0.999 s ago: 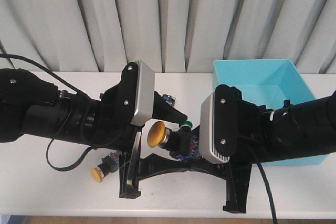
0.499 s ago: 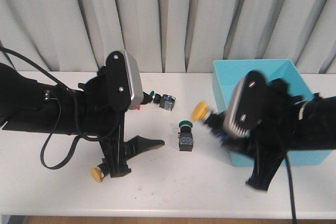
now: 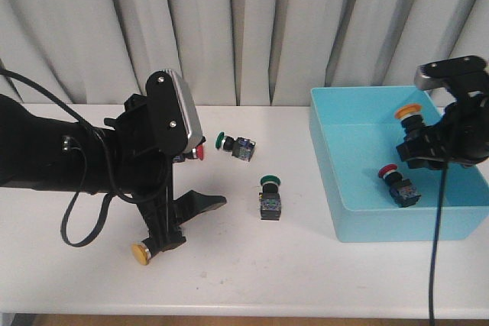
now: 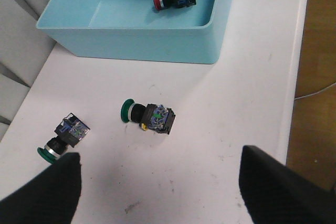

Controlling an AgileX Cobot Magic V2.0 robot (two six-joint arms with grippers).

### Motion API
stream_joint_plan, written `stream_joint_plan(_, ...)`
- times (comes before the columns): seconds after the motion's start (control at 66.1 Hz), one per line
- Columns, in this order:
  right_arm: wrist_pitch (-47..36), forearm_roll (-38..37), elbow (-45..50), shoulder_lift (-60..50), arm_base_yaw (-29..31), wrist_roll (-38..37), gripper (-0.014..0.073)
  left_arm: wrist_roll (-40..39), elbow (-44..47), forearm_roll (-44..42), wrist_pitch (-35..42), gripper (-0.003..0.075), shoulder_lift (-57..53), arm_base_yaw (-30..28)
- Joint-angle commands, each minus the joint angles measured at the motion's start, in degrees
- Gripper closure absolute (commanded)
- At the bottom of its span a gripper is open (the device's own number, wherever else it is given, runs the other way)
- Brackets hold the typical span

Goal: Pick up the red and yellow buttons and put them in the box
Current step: 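Lower the yellow button into the box beside the red one, release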

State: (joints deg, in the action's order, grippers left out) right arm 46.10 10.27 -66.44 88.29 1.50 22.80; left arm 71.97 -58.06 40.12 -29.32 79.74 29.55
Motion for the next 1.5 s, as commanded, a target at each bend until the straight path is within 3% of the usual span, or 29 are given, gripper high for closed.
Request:
stream_joint_plan(0.0, 0.8, 0.8, -5.9, 4.4, 0.4, -0.4, 0.0377, -1.0, -1.5, 1.7, 2.4, 0.013, -2.2, 0.0)
stream_joint_plan(0.242, 2.7, 2.4, -15.8, 19.5, 0.4, -0.4, 0.0371, -1.0, -1.5, 1.7, 2.4, 0.013, -2.2, 0.0)
stream_joint_plan(0.515, 4.6, 5.2, -20.8, 28.6, -1.3, 3.3, 0.0363, -1.0, -1.5, 1.7, 2.4, 0.013, -2.2, 0.0)
stream_joint_plan(0.787, 4.5, 5.2, -21.0, 31.5, -1.8, 2.7, 0.0321, -1.0, -1.5, 1.7, 2.4, 0.013, -2.2, 0.0)
stream_joint_plan(1.18, 6.9, 5.2, -21.1, 27.4, -1.7, 2.7, 0.0171, -2.6, -1.5, 1.3, 2.2, 0.013, -2.2, 0.0)
stream_joint_plan(1.302, 9.3, 4.2, -21.1, 23.0, -1.7, 0.7, 0.0172, -8.0, -1.5, -3.7, 2.1, 0.013, -2.5, 0.0)
stream_joint_plan(1.438, 11.5, 0.1, -21.0, 16.4, -1.7, -4.1, 0.0195, -25.5, -1.5, -16.3, 0.0, 0.013, -4.2, -1.0)
stream_joint_plan(1.483, 12.1, -1.6, -20.7, 13.8, -1.7, -5.7, 0.0202, -34.5, -1.5, -21.2, -2.5, 0.013, -5.0, -2.3)
